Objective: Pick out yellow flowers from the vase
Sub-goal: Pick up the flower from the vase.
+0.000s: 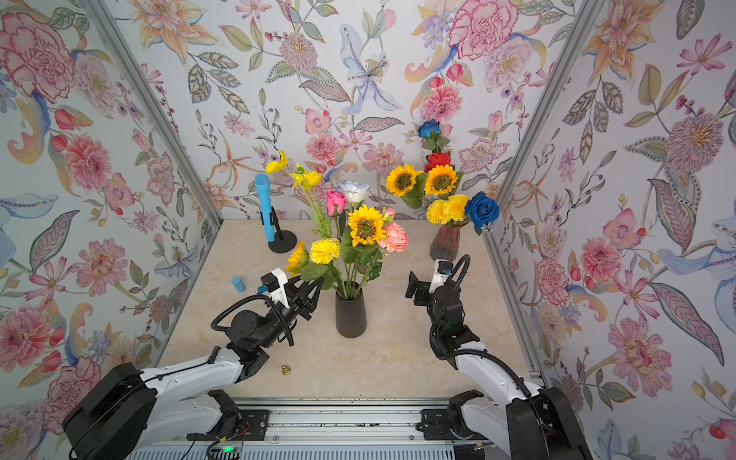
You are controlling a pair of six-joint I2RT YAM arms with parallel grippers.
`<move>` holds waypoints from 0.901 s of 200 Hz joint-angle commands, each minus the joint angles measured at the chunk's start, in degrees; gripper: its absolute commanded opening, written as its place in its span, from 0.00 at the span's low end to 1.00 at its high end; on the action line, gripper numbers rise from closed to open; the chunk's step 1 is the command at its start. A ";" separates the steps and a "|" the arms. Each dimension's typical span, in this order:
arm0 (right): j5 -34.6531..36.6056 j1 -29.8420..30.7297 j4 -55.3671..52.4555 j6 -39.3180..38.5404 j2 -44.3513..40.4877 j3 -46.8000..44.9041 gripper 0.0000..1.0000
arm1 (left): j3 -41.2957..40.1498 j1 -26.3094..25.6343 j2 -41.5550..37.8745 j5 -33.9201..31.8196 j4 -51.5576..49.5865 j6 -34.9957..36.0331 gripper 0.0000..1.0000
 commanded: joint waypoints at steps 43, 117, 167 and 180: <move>1.27 0.37 1.37 -0.86 -0.58 0.93 1.00 | 4.14 -0.90 4.05 -0.06 2.07 -0.34 0.40; 1.26 0.52 1.73 -0.73 0.31 1.06 1.00 | 4.53 -0.90 2.44 -0.28 0.92 1.53 0.04; 1.42 0.53 1.65 -0.82 -0.36 0.88 1.00 | 7.45 -0.89 -1.02 -0.02 -5.49 4.35 0.00; 1.51 0.62 1.65 -0.86 -0.43 0.93 1.00 | 7.97 -0.90 -1.50 0.17 -6.50 4.73 0.00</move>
